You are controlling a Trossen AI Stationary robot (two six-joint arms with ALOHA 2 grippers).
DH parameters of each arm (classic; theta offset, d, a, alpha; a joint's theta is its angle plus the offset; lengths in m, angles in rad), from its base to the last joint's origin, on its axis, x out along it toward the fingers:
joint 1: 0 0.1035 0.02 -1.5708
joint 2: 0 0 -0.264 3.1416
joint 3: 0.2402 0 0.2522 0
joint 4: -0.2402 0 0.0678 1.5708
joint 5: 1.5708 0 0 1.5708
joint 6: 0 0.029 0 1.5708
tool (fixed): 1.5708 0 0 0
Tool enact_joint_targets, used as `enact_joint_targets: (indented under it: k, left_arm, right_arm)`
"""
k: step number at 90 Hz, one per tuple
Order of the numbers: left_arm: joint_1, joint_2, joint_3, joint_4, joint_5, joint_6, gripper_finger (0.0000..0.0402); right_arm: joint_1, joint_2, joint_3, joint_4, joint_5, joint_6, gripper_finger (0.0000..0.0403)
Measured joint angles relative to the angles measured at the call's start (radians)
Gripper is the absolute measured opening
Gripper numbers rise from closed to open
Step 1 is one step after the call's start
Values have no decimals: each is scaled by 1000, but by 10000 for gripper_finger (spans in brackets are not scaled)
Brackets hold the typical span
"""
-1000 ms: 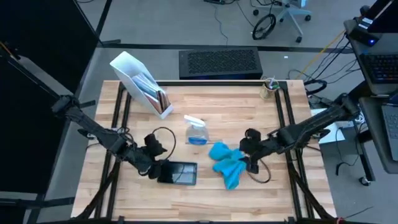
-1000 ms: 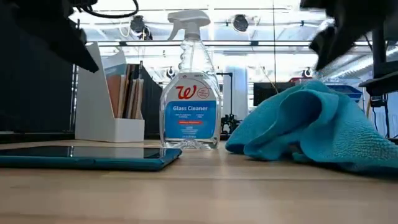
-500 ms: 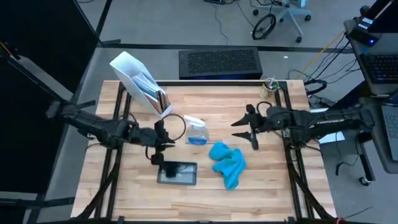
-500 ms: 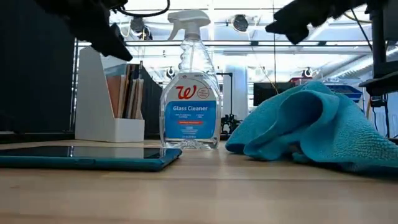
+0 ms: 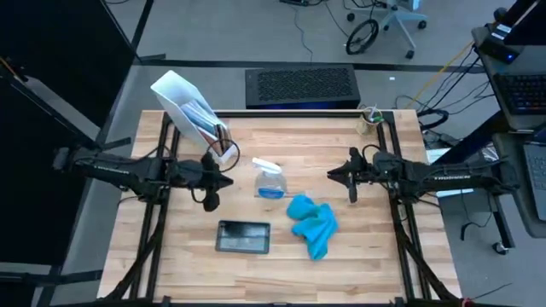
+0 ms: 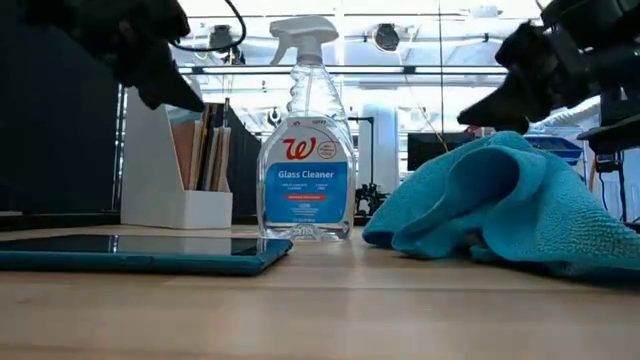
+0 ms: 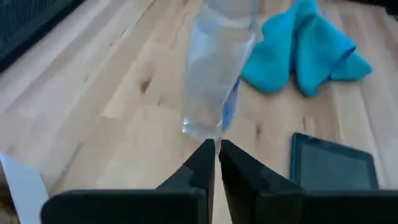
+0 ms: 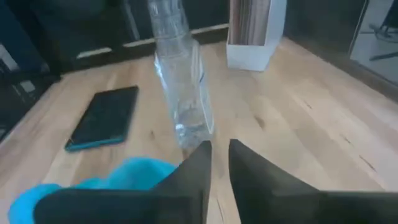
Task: Apply microfiber cloth
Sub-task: Return to Home Position
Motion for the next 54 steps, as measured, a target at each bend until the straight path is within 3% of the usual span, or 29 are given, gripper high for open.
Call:
enact_joint_targets:
  k: [15, 39, 54]
  left_arm:
    - [14, -42, -93, 175, -5, 102, 13]
    - [25, -283, -306, 395, -2, 75, 13]
    - [26, -366, -379, 437, 29, 54, 13]
  right_arm:
    - [-34, -76, -44, 0, 2, 32, 47]
    - [-39, -278, -87, -23, 1, 18, 47]
    - [-39, -376, -157, 23, 2, 26, 47]
